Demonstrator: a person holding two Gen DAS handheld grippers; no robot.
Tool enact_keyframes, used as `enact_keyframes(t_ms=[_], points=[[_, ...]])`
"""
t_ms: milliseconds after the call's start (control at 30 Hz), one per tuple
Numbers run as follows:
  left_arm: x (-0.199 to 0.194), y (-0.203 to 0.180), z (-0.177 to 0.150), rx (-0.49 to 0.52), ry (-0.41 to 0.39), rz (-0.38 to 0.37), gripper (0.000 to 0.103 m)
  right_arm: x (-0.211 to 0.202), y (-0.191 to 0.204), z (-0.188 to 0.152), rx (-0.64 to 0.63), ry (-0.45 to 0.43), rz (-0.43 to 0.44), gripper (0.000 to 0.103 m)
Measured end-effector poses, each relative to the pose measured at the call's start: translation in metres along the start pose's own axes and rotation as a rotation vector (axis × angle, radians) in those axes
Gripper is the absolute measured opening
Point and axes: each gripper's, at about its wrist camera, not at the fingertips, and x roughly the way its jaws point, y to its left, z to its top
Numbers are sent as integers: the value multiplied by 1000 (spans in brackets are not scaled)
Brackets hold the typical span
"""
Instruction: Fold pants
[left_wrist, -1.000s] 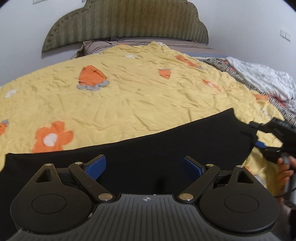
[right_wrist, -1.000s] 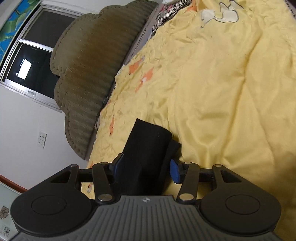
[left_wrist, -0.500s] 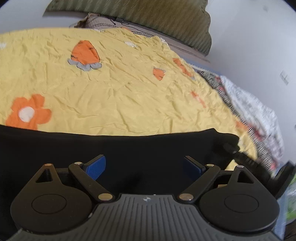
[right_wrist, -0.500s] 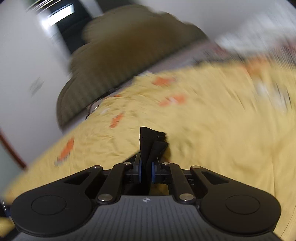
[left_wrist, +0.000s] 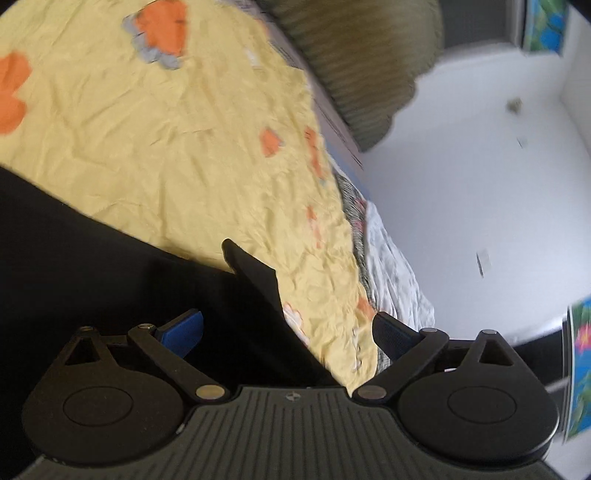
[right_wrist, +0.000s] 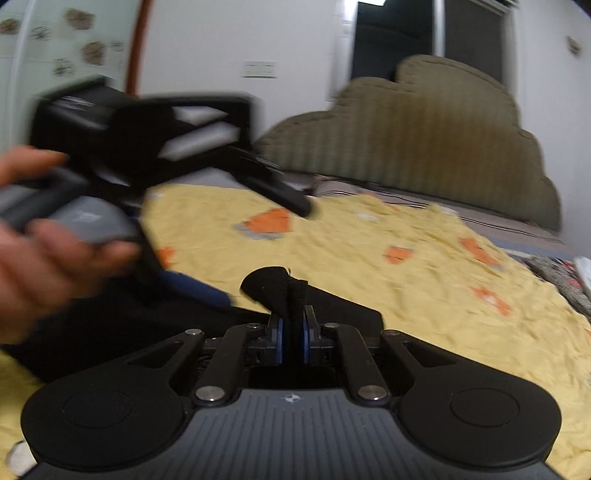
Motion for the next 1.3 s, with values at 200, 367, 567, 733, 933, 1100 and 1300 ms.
enact_keyframes(t_ms=[200, 367, 567, 733, 933, 1100, 1300], points=[[8, 24, 5, -138, 36, -66, 58, -6, 20, 4, -30, -25, 42, 10], [-18, 17, 5, -14, -31, 45, 10, -7, 39, 6, -68, -20, 78, 10], [-67, -4, -5, 320, -120, 360, 3, 2, 81, 12, -106, -25, 216, 10], [-101, 16, -16, 393, -175, 479, 3, 15, 121, 8, -152, -2, 321, 10], [-120, 44, -23, 410, -214, 579, 3, 29, 153, 2, -209, 39, 381, 10], [-129, 41, -19, 452, -261, 629, 3, 35, 167, 11, -220, 24, 390, 10], [-133, 61, -8, 368, -206, 704, 27, 55, 179, 18, -216, 144, 415, 14]])
